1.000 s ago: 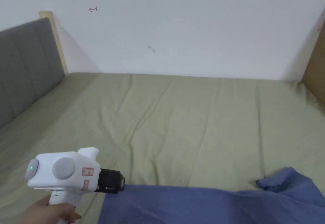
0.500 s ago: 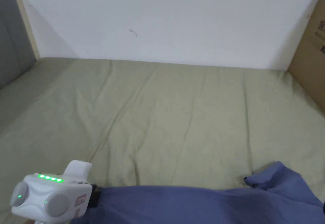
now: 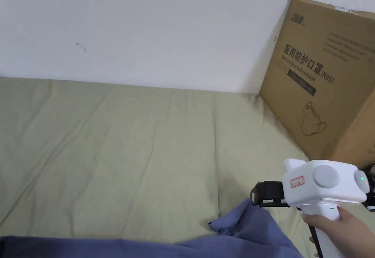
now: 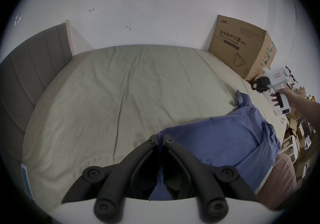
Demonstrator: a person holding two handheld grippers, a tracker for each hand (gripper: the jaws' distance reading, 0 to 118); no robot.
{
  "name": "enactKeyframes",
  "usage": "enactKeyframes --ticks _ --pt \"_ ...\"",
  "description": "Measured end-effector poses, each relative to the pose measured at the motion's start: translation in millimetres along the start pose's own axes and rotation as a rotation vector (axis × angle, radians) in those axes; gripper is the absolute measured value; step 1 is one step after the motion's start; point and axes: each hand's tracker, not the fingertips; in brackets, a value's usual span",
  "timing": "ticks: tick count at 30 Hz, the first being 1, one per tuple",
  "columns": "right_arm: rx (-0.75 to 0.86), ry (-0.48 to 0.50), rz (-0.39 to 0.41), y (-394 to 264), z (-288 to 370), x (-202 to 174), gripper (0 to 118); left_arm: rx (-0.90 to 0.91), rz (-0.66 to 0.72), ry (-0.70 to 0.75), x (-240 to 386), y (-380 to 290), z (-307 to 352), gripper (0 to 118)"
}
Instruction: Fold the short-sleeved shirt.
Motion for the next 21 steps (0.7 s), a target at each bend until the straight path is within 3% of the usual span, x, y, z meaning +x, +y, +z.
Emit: enactKeyframes --ticks 4,7,8,9,10,12,13,14,17,19,21 --pt "-0.108 -0.031 0.039 2.9 -40.8 1.1 117 -0.029 0.020 0.014 -1.4 -2.6 -7.2 3" --pt "-0.167 -0.037 0.020 -2.2 -63.2 9.0 114 -0.060 0.028 0.032 -4.6 -6.7 -19.6 3" --pt "-0.191 -0.015 0.004 -4.0 -66.4 10.4 99 -0.069 0.035 0.036 -6.3 -7.8 -23.0 3" --pt "-0.214 0.029 -0.015 -6.6 -67.5 10.2 91 -0.083 0.047 0.039 -8.4 -9.2 -26.6 3" --pt "-0.188 -0.045 0.024 -9.3 -62.2 4.9 86 -0.092 0.061 0.044 -11.0 -10.5 -30.6 3" --pt "-0.147 0.004 0.084 -12.9 -43.1 -5.8 39 -0.100 0.076 0.050 -13.8 -13.4 -34.0 3" --pt "-0.137 0.024 0.110 -15.6 -35.0 -9.0 9 -0.102 0.082 0.050 -14.8 -15.0 -34.7 3" --pt "-0.134 0.058 0.101 -18.8 -28.6 -10.5 2 -0.107 0.088 0.052 -24.9 -19.9 -39.9 3" --pt "-0.091 0.188 -0.009 -20.2 -10.2 16.8 2 -0.119 0.103 0.067 -27.5 -23.7 -41.1 3" --pt "0.092 0.136 -0.037 -40.1 32.7 8.9 2 -0.105 0.113 0.073 -29.4 -26.5 -40.1 3" --pt "0.210 0.162 -0.111 -46.6 63.0 17.6 2 -0.075 0.121 0.080 -31.4 -20.4 -38.6 3"
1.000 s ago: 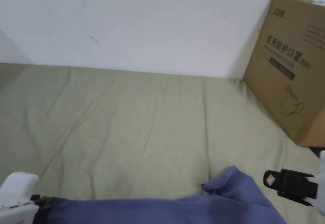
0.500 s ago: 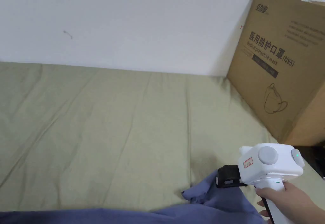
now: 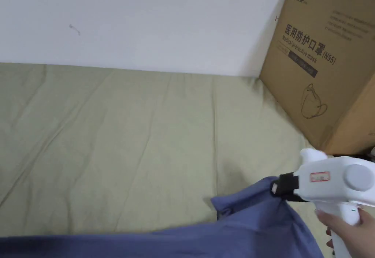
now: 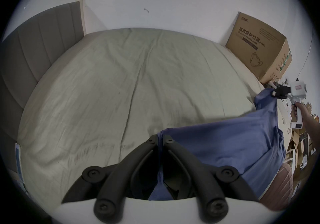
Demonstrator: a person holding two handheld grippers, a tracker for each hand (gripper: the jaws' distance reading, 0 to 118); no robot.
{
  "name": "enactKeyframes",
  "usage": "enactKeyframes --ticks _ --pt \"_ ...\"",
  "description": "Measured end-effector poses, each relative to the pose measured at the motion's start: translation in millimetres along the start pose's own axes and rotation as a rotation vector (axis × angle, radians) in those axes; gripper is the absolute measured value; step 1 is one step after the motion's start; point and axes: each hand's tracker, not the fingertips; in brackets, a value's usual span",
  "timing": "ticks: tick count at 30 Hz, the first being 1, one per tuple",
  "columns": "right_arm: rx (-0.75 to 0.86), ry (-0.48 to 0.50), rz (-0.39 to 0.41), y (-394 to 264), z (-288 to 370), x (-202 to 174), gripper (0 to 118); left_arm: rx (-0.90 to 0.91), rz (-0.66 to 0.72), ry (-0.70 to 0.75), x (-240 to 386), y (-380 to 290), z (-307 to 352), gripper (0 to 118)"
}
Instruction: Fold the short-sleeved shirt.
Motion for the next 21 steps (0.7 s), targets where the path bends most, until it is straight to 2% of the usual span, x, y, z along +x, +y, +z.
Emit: enactKeyframes --ticks 3,6,9,12,17,20,21 --pt "0.072 0.011 -0.079 16.3 22.0 12.1 2 0.055 0.005 0.017 -2.1 16.6 -0.7 3" --pt "0.127 -0.031 -0.079 25.0 39.4 5.7 2 0.124 0.023 -0.008 -2.5 36.0 0.6 3" --pt "0.182 -0.026 -0.119 29.5 57.2 1.0 2 0.157 0.006 0.008 15.8 51.6 14.3 3" --pt "0.183 -0.019 -0.122 21.0 74.9 -1.5 2 0.172 -0.033 -0.001 24.4 54.9 28.5 3" --pt "0.097 -0.080 -0.066 -49.9 114.6 1.5 2 0.086 -0.082 -0.051 33.7 17.8 61.2 3" --pt "-0.038 -0.086 -0.110 -106.5 135.9 21.0 2 0.002 -0.097 -0.068 32.1 -27.1 81.1 3" --pt "-0.083 -0.089 -0.123 -127.8 141.0 27.3 2 -0.038 -0.100 -0.071 4.3 -42.5 70.5 3"
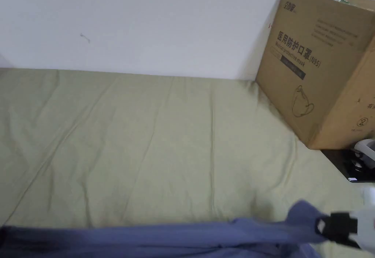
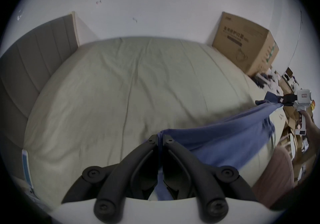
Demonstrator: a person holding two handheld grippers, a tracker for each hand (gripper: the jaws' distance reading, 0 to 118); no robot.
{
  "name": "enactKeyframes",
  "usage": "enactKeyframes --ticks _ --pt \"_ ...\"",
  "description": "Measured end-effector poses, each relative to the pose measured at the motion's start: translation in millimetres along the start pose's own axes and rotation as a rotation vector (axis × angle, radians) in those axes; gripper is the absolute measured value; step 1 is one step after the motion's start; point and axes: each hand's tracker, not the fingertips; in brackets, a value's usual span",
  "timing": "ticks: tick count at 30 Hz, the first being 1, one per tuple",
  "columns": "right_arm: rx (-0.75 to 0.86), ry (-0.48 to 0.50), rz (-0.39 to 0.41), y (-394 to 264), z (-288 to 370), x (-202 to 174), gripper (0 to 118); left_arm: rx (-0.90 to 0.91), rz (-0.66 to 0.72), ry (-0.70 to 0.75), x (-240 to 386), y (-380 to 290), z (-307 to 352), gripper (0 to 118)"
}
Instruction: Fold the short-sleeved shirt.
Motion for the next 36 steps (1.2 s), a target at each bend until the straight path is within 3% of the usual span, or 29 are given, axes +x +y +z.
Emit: enactKeyframes --ticks 4,5,6,7,8,9,10,11,14,17,20,22,23,25,28,29,30,31,32,33,36 --pt "-0.143 -0.075 0.025 -52.0 -17.6 23.5 2 -0.109 0.024 -0.038 -7.5 -55.1 -3.7 4" --pt "-0.159 -0.071 0.018 -53.8 -29.0 31.9 3 -0.117 0.038 -0.039 -9.4 -62.0 -7.2 10" --pt "-0.152 -0.062 0.019 -54.3 -37.5 33.8 5 -0.123 0.054 -0.042 -9.8 -68.2 -8.9 27" --pt "-0.147 -0.060 0.030 -54.3 -39.7 32.7 8 -0.116 0.064 -0.044 -9.4 -69.6 -7.7 50" --pt "-0.101 -0.082 0.073 -51.7 -36.8 27.2 23 -0.110 0.072 -0.027 -6.4 -70.0 -5.1 89" --pt "-0.062 -0.107 0.124 -47.1 -31.3 18.9 41 -0.105 0.086 -0.016 -5.5 -67.8 -0.5 109" --pt "-0.039 -0.134 0.169 -41.6 -24.6 9.3 69 -0.096 0.093 -0.022 -4.0 -64.6 6.6 117" --pt "-0.011 -0.154 0.213 -36.4 -16.5 -1.3 94 -0.069 0.095 -0.032 -1.3 -61.8 14.3 115" --pt "0.125 -0.096 0.314 -23.9 9.4 -24.6 94 0.066 0.071 -0.053 20.2 -40.9 47.1 115" --pt "0.424 -0.063 0.411 -23.9 60.2 -66.6 94 0.245 0.068 -0.044 46.1 -24.3 80.9 115" --pt "0.881 0.038 0.404 -46.1 104.1 -87.4 97 0.474 0.073 0.002 74.9 -18.2 111.5 115" --pt "1.043 0.095 0.375 -64.3 104.8 -93.3 116 0.648 0.066 0.075 95.7 -20.8 128.5 116" --pt "1.045 0.108 0.354 -70.8 97.9 -95.1 118 0.700 0.051 0.099 102.4 -22.0 132.1 117" --pt "0.883 0.077 0.344 -73.5 93.5 -107.7 118 0.828 0.013 0.129 117.2 -29.2 136.9 117" --pt "0.938 0.069 0.397 -93.9 88.5 -112.5 110 0.753 -0.015 0.107 128.2 -25.7 134.5 112" --pt "0.968 0.019 0.418 -94.8 88.7 -114.1 93 0.737 -0.025 0.101 130.8 -26.1 133.7 94" --pt "0.987 -0.024 0.447 -98.8 91.0 -117.9 67 0.742 -0.030 0.095 133.6 -28.7 134.3 65" --pt "0.997 -0.042 0.457 -100.5 94.0 -120.3 31 0.743 -0.033 0.097 135.7 -29.9 134.6 29" --pt "0.991 -0.046 0.452 -101.0 97.0 -123.0 8 0.733 -0.036 0.097 138.8 -28.9 134.5 1" --pt "0.979 -0.031 0.432 -96.0 98.8 -122.5 8 0.700 -0.042 0.094 138.4 -27.7 133.2 1" --pt "0.896 0.138 0.329 -89.1 105.1 -115.8 8 0.650 -0.005 0.040 128.7 -21.6 137.3 1"
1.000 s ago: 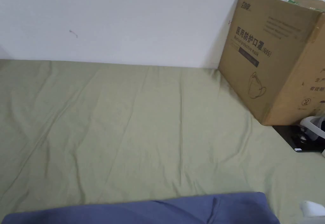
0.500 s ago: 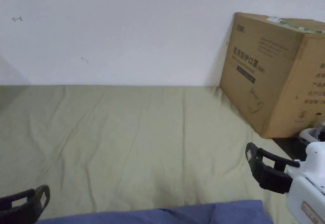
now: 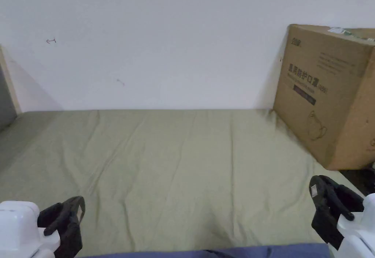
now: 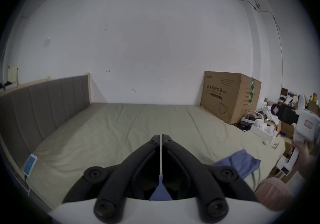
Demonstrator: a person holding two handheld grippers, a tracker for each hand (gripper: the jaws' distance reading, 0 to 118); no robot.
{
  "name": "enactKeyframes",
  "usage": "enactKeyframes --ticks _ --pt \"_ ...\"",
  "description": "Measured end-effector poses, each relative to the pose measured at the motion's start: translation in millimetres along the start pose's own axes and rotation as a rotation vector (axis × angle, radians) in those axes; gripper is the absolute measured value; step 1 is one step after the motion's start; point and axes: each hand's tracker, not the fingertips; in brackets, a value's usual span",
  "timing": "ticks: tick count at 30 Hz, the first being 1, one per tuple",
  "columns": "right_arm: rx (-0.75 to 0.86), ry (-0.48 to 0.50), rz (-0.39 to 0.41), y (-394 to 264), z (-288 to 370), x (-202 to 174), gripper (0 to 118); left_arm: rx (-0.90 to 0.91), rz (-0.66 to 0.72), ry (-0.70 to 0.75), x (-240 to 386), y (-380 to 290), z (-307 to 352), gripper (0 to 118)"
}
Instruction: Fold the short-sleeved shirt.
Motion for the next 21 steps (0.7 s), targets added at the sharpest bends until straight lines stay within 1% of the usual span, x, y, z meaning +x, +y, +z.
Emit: enactKeyframes --ticks 2,4,6,7,9,11,12,13,14,15,16,17,18,21 --pt "-0.026 0.002 -0.018 4.0 -3.1 5.9 8 -0.049 0.086 -0.039 -22.3 7.8 -3.6 1" --pt "-0.046 -0.004 -0.008 6.1 -3.6 8.8 8 -0.127 0.199 -0.063 -55.0 10.8 -13.6 1" --pt "-0.083 0.028 -0.038 8.3 -4.7 12.6 8 -0.270 0.326 -0.068 -102.6 5.7 -31.4 1" --pt "-0.107 0.038 -0.062 8.1 -5.2 13.8 8 -0.347 0.390 -0.107 -125.3 -0.5 -40.9 1" --pt "-0.172 0.072 -0.105 6.1 -9.3 16.7 8 -0.506 0.505 -0.152 -162.8 -24.1 -61.0 1" --pt "-0.221 0.089 -0.130 1.7 -16.1 17.0 8 -0.606 0.619 -0.189 -193.1 -55.6 -75.7 2" --pt "-0.229 0.075 -0.123 -0.7 -20.0 15.3 8 -0.654 0.705 -0.228 -202.7 -75.4 -83.4 2" --pt "-0.240 0.065 -0.114 -2.5 -22.6 13.8 8 -0.686 0.759 -0.266 -211.4 -90.1 -89.3 2" --pt "-0.255 0.055 -0.102 -4.6 -26.3 11.8 8 -0.697 0.801 -0.291 -218.2 -105.5 -93.7 13" --pt "-0.267 0.051 -0.096 -6.3 -30.0 9.5 8 -0.711 0.828 -0.298 -224.4 -120.4 -99.1 37" --pt "-0.272 0.050 -0.094 -7.2 -31.9 7.9 8 -0.721 0.859 -0.310 -227.4 -131.2 -102.2 71" --pt "-0.280 0.050 -0.091 -5.9 -32.2 3.2 8 -0.738 0.909 -0.330 -229.7 -145.4 -108.2 108" --pt "-0.293 0.052 -0.088 -5.5 -33.5 0.1 8 -0.737 0.950 -0.346 -231.5 -158.1 -114.0 117" --pt "-0.321 0.047 -0.077 -5.6 -36.1 -2.6 8 -0.709 1.086 -0.425 -252.0 -193.8 -134.5 116"
